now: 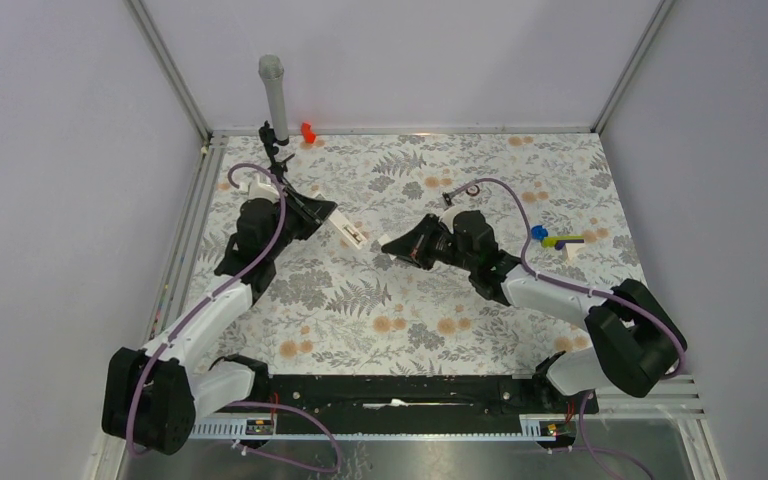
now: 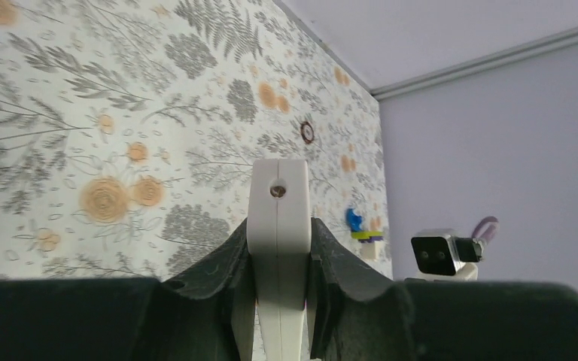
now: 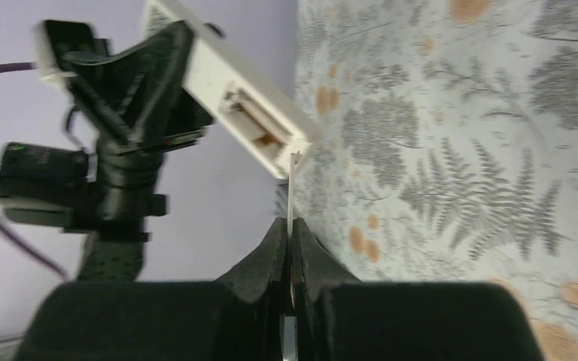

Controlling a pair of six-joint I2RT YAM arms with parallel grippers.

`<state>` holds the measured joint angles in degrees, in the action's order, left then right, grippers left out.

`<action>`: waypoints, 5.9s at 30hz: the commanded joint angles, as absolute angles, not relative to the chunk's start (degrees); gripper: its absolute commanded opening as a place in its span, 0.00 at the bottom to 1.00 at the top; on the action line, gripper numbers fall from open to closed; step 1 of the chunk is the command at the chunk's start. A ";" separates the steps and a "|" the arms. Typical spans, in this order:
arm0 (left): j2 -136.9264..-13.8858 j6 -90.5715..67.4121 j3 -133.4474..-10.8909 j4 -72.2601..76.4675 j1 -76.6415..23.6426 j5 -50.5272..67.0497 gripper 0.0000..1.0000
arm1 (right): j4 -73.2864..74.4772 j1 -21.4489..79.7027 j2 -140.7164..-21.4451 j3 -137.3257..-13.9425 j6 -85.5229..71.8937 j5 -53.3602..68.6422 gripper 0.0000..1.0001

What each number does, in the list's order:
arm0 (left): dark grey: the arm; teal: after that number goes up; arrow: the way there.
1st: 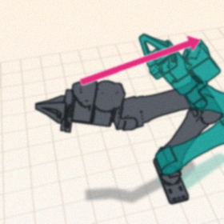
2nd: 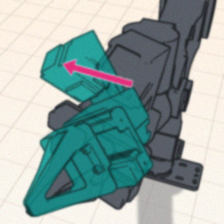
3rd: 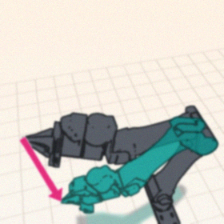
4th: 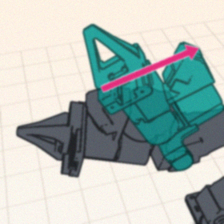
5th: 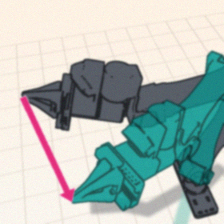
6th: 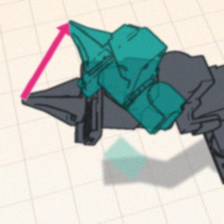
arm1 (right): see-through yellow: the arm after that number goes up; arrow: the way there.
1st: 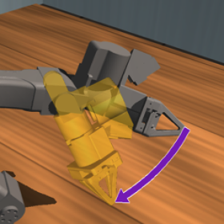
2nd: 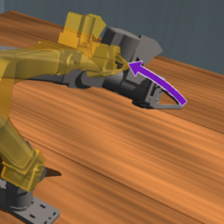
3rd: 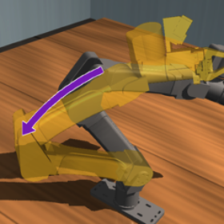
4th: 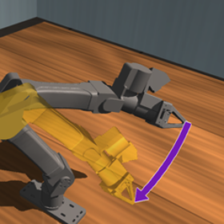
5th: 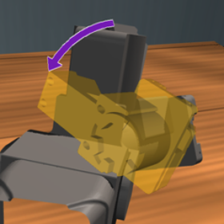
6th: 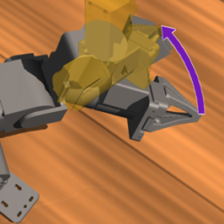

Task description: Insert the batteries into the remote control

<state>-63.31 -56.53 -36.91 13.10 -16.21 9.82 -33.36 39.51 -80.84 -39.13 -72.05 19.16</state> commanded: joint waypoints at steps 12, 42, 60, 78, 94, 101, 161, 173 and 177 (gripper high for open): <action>-50.77 -47.72 -37.25 6.86 -15.13 5.97 0.00 | -17.77 36.91 -87.35 -35.74 -51.82 18.83 0.05; -47.99 -41.07 -38.85 10.68 -15.12 37.51 0.00 | 10.28 30.75 -85.97 -50.78 -21.31 -23.99 0.39; -44.91 -41.51 -38.18 20.14 -15.13 53.70 0.00 | 15.84 23.58 -103.78 -64.65 -1.10 -11.82 0.48; -46.99 -42.36 -38.26 19.17 -15.17 52.56 0.00 | 21.04 22.24 -108.19 -66.97 -6.51 -9.70 0.32; -47.29 -42.19 -38.68 17.93 -15.17 52.12 0.00 | 26.08 20.39 -108.38 -67.37 -7.09 -1.03 0.39; -47.20 -42.28 -38.29 17.86 -15.17 51.46 0.00 | 25.49 20.26 -108.17 -67.86 -7.60 -2.57 0.21; -57.74 -79.20 -30.24 49.44 -15.99 41.22 0.00 | -14.13 52.18 -68.77 -59.39 -23.58 16.08 0.09; -56.89 -80.36 -30.15 49.68 -16.25 41.22 0.00 | -12.13 54.76 -69.01 -59.59 -20.16 9.51 0.13; -56.44 -81.19 -30.36 49.74 -16.26 40.91 0.00 | -11.48 54.84 -68.80 -59.21 -19.30 10.82 0.15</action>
